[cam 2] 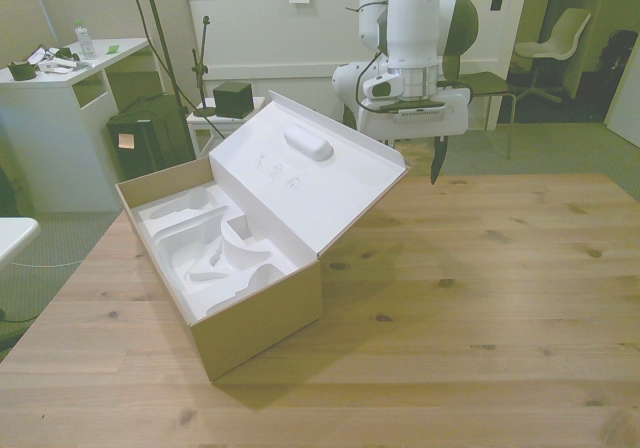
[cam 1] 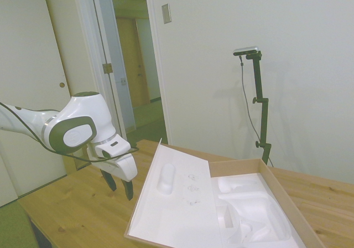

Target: Close the box

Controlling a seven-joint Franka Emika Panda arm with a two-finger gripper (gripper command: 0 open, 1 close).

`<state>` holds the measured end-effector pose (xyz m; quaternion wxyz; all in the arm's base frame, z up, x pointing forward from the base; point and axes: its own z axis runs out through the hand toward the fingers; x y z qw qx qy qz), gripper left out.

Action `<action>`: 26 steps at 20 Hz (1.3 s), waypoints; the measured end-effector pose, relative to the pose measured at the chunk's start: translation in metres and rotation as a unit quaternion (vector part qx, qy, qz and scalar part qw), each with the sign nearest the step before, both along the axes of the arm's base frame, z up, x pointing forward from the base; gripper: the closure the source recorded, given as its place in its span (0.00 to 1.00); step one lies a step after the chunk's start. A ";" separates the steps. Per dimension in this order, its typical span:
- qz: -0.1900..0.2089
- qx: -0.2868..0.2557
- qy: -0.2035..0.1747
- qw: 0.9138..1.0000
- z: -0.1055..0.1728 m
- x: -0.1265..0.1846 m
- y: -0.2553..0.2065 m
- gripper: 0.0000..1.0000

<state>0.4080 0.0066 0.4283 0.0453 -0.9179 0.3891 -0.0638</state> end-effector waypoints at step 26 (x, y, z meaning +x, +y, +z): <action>-0.308 -0.005 -0.267 0.913 0.208 -0.089 -0.281 0.00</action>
